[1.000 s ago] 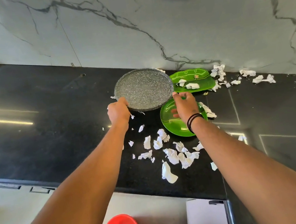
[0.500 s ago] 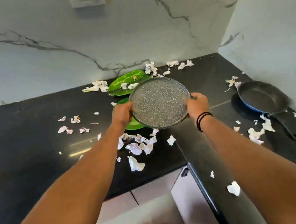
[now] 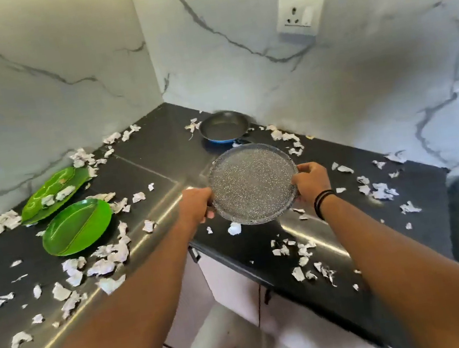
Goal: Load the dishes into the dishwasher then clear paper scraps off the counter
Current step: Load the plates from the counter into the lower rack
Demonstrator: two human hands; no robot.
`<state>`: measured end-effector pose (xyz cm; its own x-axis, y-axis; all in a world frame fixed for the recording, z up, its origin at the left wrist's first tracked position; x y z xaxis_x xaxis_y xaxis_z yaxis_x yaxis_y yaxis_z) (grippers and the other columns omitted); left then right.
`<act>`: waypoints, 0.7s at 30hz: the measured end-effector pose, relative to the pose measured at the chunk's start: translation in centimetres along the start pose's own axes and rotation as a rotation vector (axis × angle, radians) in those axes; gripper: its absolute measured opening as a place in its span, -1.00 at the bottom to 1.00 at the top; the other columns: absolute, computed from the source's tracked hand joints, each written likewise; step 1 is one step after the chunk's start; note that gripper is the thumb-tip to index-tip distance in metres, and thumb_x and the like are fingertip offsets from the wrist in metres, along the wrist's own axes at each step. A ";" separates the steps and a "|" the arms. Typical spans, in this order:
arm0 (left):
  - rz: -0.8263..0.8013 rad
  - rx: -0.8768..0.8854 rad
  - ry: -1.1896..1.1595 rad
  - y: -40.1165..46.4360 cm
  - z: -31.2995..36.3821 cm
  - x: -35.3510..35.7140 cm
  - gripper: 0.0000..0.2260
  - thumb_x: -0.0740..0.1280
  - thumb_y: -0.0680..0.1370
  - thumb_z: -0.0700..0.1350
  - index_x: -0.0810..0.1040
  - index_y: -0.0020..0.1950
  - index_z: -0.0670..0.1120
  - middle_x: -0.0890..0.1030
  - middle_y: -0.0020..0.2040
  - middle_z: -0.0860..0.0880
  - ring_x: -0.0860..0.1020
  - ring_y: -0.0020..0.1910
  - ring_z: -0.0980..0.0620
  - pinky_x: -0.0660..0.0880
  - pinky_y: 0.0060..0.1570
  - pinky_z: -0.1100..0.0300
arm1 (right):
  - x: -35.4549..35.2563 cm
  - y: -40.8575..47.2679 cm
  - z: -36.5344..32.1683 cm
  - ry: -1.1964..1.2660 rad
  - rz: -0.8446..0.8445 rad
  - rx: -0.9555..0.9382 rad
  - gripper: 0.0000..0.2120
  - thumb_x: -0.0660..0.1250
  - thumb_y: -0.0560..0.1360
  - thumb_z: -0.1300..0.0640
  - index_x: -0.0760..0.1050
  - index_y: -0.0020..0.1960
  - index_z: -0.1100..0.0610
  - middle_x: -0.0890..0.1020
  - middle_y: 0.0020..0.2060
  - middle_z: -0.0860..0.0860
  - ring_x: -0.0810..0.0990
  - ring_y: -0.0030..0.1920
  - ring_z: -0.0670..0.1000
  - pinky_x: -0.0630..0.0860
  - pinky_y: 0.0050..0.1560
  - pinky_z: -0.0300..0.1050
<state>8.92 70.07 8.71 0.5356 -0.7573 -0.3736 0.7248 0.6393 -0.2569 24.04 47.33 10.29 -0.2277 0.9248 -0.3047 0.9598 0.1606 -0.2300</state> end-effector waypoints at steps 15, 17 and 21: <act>-0.752 0.076 0.087 -21.3 7.8 32.8 -0.86 0.15 0.59 -0.37 0.42 -0.13 -0.21 0.47 -0.35 -0.20 0.57 -0.59 -0.04 0.41 -0.64 0.27 | -35.5 -14.8 20.5 0.235 0.865 0.316 -0.69 0.34 0.29 0.16 0.60 0.02 0.17 0.65 -0.12 0.11 0.62 -0.06 0.16 0.59 0.04 0.09; -0.854 0.014 0.108 -24.7 7.7 37.3 -0.88 0.15 0.58 -0.38 0.44 -0.04 -0.23 0.50 -0.28 -0.27 0.59 -0.57 -0.09 0.49 -0.60 0.21 | -39.1 -19.3 23.6 0.241 0.989 0.383 -0.78 0.35 0.36 0.21 0.58 0.00 0.15 0.66 -0.10 0.13 0.61 -0.05 0.16 0.58 0.04 0.09; -1.096 -0.049 0.140 -32.7 6.4 45.2 -0.88 0.19 0.66 -0.25 0.50 0.11 -0.24 0.63 -0.23 -0.23 0.67 -0.41 -0.17 0.63 -0.40 0.08 | -44.4 -28.5 28.9 0.225 1.239 0.511 -0.91 0.27 0.34 0.24 0.48 -0.18 0.12 0.57 -0.24 0.09 0.51 -0.13 0.11 0.49 -0.07 0.00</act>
<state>12.21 14.02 5.95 -0.4421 -0.8968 -0.0194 0.7571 -0.3615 -0.5442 2.01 -8.30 3.66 0.8115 0.4115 -0.4148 0.3350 -0.9093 -0.2468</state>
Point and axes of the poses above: each hand's wrist, its own y-axis towards the middle knuckle, its own x-axis out of the palm, z = x × y, the point moved 1 cm from there along y, towards the middle knuckle
